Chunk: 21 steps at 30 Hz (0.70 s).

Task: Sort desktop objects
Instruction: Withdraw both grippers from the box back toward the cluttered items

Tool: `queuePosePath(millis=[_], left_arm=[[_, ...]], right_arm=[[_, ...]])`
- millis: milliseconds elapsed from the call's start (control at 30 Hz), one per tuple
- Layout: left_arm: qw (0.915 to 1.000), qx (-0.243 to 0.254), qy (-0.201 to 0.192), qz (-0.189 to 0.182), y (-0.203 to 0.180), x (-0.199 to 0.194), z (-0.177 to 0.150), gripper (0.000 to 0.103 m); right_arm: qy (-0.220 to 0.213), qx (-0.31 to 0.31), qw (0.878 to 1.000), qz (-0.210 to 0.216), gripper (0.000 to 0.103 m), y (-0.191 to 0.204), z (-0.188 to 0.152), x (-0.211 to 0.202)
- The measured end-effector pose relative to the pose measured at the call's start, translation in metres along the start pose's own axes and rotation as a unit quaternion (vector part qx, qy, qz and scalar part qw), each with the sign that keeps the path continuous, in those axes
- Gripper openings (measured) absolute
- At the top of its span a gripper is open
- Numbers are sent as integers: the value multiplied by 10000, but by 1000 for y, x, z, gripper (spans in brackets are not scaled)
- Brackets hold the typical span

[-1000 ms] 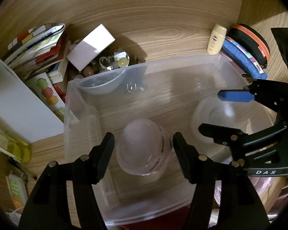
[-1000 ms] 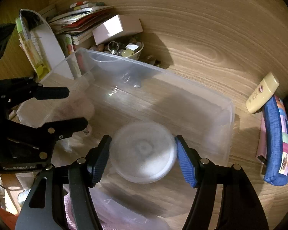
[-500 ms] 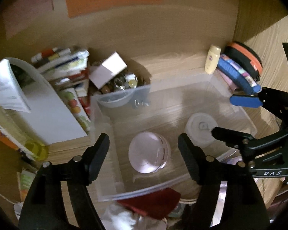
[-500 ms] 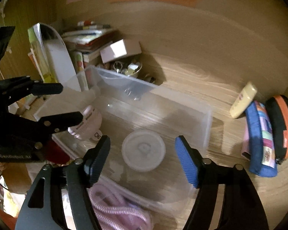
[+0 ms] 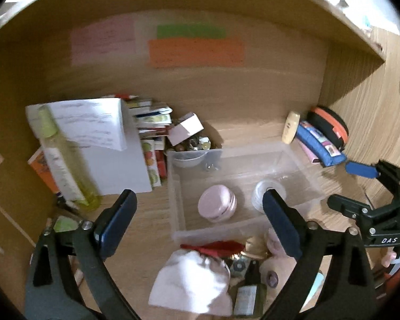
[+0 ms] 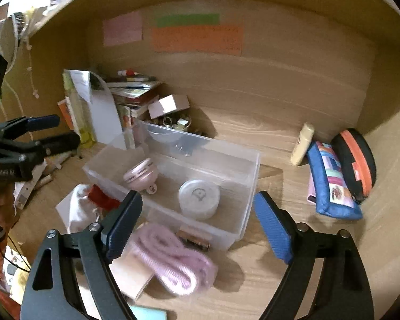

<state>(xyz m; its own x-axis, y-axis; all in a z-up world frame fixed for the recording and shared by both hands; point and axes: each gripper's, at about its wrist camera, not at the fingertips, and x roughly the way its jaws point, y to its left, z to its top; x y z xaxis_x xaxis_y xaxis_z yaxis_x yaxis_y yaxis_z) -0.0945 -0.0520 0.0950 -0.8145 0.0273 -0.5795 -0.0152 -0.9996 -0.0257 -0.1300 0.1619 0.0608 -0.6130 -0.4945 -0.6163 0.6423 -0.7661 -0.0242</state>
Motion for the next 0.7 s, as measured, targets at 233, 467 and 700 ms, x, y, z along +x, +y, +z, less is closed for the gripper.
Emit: queuePosePath(millis=[233, 467, 700], left_arm=[[9993, -350, 104, -19, 16, -12, -29, 100], [9968, -377, 698, -96, 20, 7, -69, 100], [9904, -362, 1297, -328, 19, 37, -105, 100]], right_arm=[[-102, 92, 9999, -7, 85, 7, -28, -25], [79, 165, 9998, -24, 87, 17, -70, -26], [528, 176, 9984, 126, 88, 31, -113, -12]])
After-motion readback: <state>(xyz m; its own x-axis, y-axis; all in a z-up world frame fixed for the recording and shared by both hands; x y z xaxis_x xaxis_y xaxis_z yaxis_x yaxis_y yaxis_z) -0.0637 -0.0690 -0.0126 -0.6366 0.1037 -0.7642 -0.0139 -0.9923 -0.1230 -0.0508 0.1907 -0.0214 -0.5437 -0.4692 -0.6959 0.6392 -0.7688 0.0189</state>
